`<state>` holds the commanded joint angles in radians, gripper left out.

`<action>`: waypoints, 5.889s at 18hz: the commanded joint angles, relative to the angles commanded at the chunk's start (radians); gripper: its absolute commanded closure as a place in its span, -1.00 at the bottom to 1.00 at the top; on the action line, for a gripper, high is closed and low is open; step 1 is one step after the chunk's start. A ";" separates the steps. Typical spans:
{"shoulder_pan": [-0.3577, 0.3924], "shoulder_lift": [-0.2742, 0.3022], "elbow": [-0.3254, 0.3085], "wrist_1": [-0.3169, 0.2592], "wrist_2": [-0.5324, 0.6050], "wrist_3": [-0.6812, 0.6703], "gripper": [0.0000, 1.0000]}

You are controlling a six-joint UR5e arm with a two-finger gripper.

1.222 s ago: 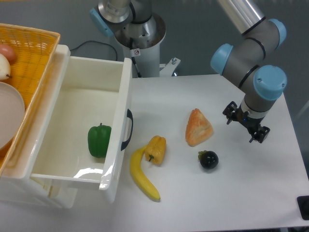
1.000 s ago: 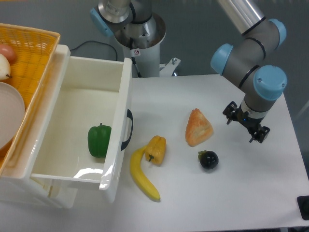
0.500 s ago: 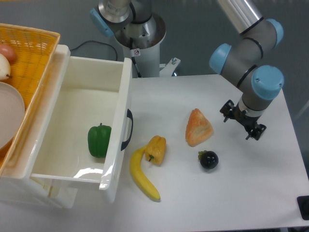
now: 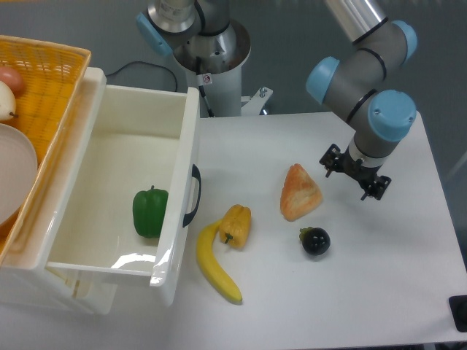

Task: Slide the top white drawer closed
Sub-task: 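Move the gripper from its start pose toward the open white drawer, then lower the gripper to the front panel of the open white drawer, then push the drawer front with the gripper into the drawer unit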

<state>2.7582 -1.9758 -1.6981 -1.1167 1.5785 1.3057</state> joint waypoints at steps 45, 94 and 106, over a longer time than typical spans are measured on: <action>-0.206 0.166 0.006 -0.213 -0.503 -0.394 1.00; -0.315 0.215 0.023 -0.330 -0.592 -0.422 1.00; -0.339 0.204 0.024 -0.324 -0.592 -0.433 1.00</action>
<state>2.4191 -1.7717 -1.6736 -1.4404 0.9863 0.8728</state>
